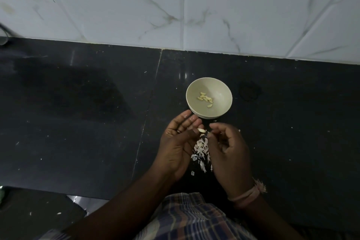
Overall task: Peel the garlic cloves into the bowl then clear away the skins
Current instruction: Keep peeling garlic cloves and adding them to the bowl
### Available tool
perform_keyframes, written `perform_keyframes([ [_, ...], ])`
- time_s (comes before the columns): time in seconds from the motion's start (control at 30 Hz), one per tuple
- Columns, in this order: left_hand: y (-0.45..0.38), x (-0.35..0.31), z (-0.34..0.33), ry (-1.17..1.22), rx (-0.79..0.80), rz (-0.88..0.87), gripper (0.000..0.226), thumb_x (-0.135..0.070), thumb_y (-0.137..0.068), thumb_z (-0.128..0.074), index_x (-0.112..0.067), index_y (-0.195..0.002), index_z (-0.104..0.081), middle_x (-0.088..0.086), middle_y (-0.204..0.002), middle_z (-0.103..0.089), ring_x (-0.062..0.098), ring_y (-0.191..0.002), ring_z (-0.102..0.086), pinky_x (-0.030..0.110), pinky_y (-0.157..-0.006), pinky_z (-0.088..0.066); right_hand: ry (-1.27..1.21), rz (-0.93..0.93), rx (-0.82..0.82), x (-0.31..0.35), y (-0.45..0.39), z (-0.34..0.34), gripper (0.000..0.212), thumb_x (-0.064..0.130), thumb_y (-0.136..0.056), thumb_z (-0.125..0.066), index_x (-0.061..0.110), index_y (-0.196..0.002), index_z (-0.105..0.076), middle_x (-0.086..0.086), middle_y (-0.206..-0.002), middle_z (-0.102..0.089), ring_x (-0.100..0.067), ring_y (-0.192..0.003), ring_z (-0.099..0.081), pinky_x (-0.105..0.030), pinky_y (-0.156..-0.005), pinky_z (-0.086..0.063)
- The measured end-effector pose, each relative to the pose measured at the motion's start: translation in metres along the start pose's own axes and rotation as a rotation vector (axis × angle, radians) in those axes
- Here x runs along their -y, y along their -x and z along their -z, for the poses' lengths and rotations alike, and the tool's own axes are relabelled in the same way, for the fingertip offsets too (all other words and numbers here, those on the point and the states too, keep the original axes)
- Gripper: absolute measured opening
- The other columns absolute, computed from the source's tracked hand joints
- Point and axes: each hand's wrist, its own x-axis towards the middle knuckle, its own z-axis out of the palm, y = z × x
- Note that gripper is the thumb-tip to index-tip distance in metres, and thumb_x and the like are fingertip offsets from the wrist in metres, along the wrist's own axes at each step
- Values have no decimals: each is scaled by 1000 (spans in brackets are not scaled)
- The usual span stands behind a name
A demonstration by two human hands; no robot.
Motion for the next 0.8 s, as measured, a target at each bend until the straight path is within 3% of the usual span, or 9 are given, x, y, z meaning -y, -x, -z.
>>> perform_keyframes([
  [0.3,4,2,2,-77,23,14,50,15,-70,-64,-3,-116,-65,11,-102,-75,19,-100,-73,27,-83,-60,78,72,-7,-1,4,2,11,7,-91,-72,14,-100,-73,5,-97,-68,-2,-92,-66,-12,-78,-48],
  [0.57,4,3,5,-105,-27,40,38,18,-91,-49,-2,-119,-63,14,-111,-75,23,-105,-73,31,-91,-60,15,-43,-28,-2,8,-1,11,14,-91,-72,20,-100,-69,8,-97,-69,-6,-88,-67,-21,-75,-54],
  [0.8,10,2,0,-189,-16,-34,37,16,-84,-64,-3,-116,-65,8,-95,-74,16,-91,-73,26,-79,-60,-78,-160,-28,0,5,-2,9,17,-92,-73,17,-101,-72,7,-95,-73,-5,-89,-70,-24,-77,-58],
])
